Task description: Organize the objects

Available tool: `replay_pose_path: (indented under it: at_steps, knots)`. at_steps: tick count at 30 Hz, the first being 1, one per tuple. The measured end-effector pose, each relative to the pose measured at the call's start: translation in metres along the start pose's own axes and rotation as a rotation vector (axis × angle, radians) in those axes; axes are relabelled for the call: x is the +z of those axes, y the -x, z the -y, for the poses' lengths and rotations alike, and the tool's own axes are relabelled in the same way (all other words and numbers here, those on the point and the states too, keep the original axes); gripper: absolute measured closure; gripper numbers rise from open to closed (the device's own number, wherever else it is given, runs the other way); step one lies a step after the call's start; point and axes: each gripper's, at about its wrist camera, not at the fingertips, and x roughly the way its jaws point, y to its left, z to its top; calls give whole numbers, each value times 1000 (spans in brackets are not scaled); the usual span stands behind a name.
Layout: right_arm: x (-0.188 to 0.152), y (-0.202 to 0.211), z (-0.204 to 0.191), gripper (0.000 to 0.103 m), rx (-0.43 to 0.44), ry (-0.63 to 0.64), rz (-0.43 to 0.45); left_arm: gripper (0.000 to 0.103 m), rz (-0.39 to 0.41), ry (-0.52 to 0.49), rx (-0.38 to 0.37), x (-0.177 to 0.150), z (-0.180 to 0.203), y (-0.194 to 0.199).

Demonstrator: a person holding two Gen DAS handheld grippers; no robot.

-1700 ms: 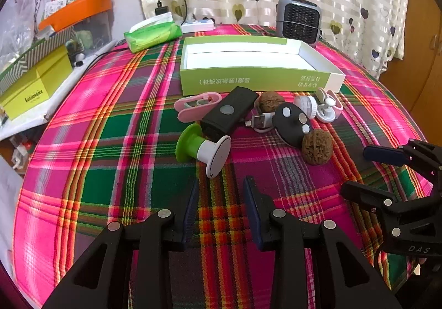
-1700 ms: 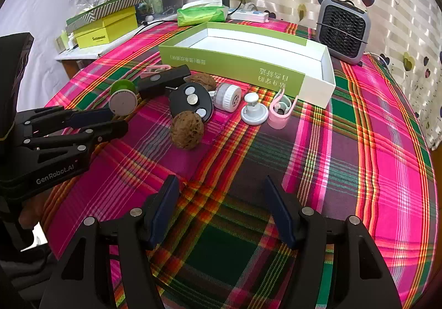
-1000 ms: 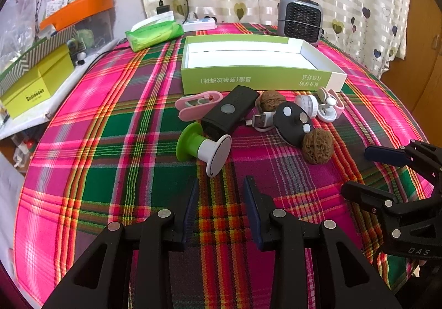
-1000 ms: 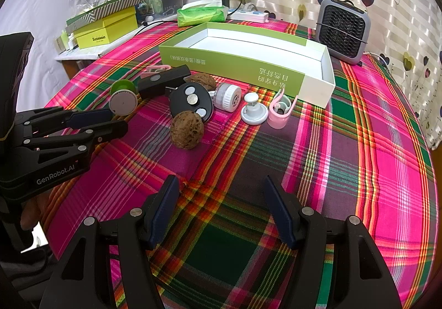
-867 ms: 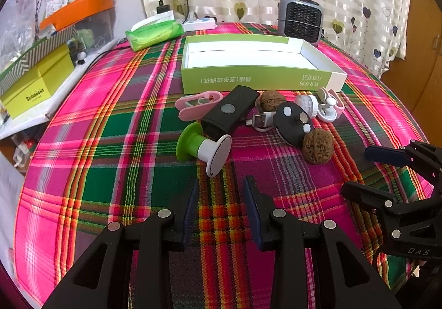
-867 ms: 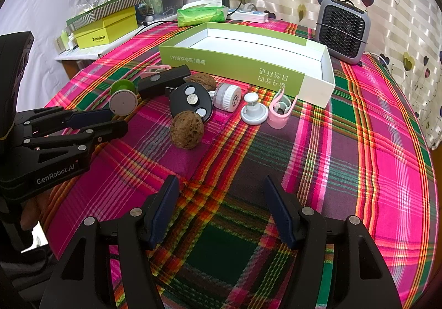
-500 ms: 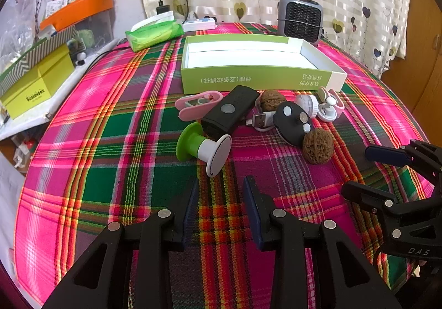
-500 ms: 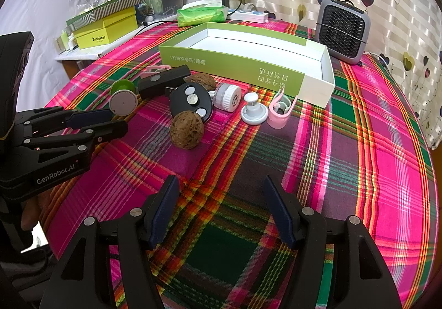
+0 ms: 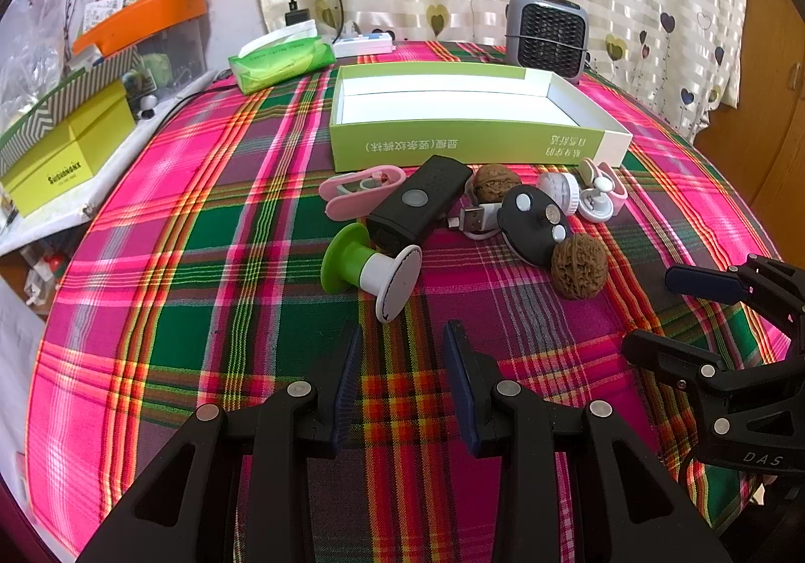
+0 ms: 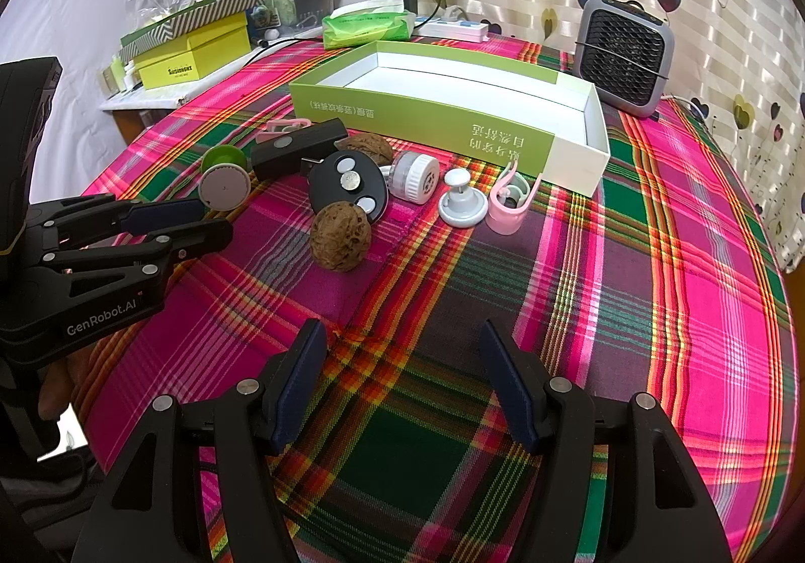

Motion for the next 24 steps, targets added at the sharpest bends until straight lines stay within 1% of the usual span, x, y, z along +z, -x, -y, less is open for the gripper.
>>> replay_pose_path:
  at_steps: [24]
  knots:
    - [0,0,0,39,0,0,0,72,6,-2,6,1,1,1]
